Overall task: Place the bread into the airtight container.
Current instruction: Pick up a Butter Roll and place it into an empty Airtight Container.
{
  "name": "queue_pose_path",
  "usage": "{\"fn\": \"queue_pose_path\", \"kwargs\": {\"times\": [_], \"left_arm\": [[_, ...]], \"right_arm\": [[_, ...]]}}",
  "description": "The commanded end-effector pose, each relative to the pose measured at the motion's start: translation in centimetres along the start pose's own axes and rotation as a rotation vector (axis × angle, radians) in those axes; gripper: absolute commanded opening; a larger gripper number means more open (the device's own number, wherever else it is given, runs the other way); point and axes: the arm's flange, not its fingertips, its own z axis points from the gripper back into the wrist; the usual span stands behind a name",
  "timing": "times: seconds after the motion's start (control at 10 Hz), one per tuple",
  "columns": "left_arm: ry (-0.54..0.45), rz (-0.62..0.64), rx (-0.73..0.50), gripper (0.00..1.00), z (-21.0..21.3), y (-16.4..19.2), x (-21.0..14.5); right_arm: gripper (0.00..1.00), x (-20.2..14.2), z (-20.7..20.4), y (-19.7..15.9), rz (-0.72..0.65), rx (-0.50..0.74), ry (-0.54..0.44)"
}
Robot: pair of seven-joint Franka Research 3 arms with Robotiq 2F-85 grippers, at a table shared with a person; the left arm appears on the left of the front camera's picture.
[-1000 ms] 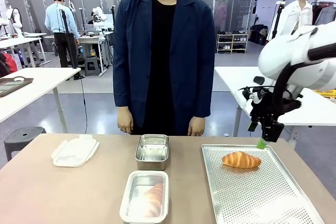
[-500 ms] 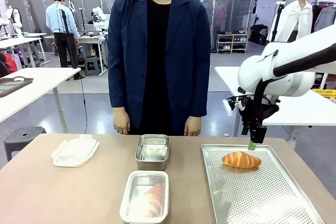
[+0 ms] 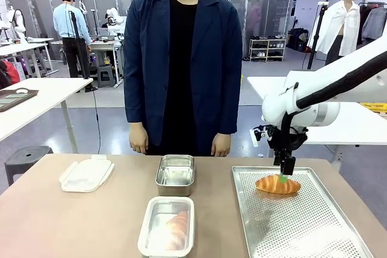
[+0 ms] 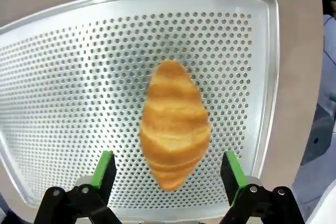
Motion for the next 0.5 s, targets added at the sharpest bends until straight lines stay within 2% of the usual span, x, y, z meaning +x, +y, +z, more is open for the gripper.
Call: {"fn": "queue_pose_path", "kwargs": {"times": [0.0,0.4], "left_arm": [[0.006,-0.008,-0.010,1.00,0.2,-0.1,0.1],[0.006,-0.008,-0.010,1.00,0.2,-0.1,0.1]], "right_arm": [[1.00,0.6,-1.1,-0.6,-0.012,-0.052,0.042],[1.00,0.5,-2.7,-1.4,-0.024,-0.046,0.035]]}}
